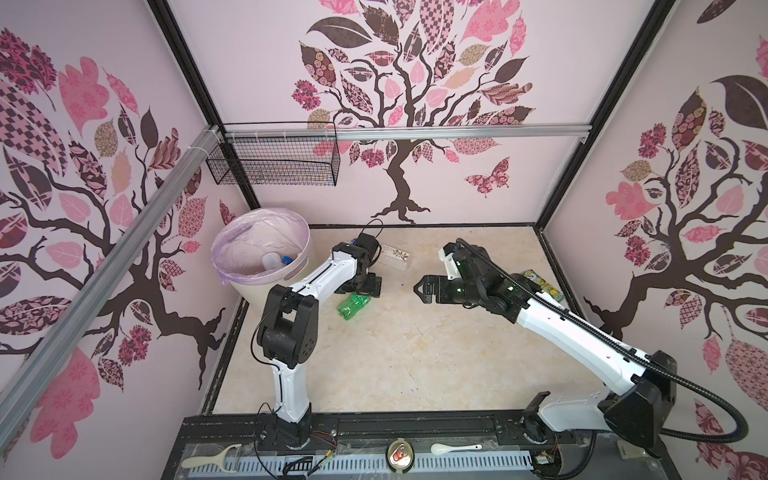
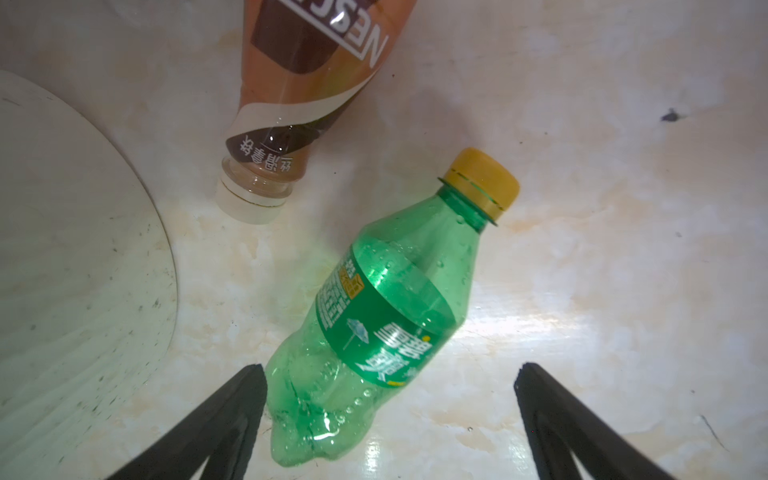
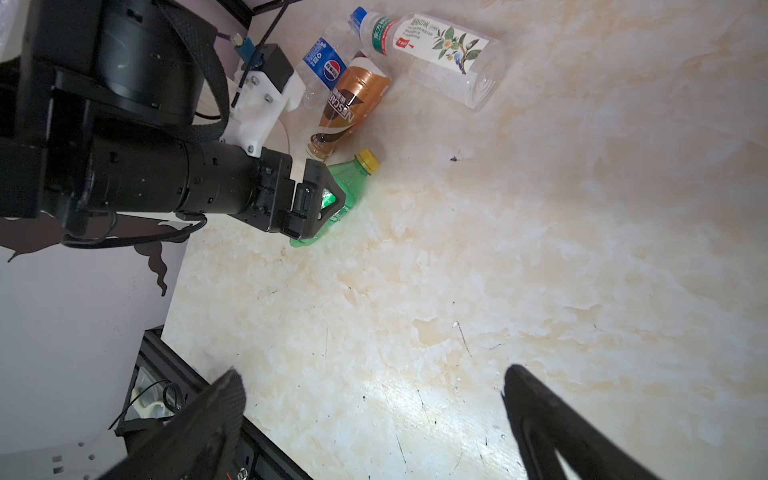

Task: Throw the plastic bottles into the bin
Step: 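Lower the left gripper onto the green bottle while right gripper waits nearby, then close the left gripper on the green bottle and lift it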

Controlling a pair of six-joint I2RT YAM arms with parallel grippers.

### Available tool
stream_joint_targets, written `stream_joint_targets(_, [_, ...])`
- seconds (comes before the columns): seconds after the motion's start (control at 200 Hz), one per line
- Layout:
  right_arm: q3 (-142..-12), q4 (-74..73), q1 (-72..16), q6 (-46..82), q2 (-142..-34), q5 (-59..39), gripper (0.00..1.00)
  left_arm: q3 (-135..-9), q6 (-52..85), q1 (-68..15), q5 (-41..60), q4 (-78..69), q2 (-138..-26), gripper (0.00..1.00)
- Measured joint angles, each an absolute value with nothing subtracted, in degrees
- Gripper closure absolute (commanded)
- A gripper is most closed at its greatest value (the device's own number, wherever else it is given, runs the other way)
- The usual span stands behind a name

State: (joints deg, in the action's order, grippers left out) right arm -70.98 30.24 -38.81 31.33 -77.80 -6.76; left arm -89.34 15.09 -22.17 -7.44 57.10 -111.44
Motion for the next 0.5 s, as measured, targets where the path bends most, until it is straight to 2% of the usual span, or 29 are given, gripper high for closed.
stream_joint_targets(0.3, [-73.8,29.9,-38.8,29.9,-83.3,-8.6,0.0,-89.4,13.6,-21.0,-5.5,56.8,-115.2,0.02])
stream_joint_targets(0.5, [-76.1,29.3,-38.2,29.3,-84.8,-8.8,0.01,-89.3,13.8,-21.0,-3.8,56.3,-117.3,0.13])
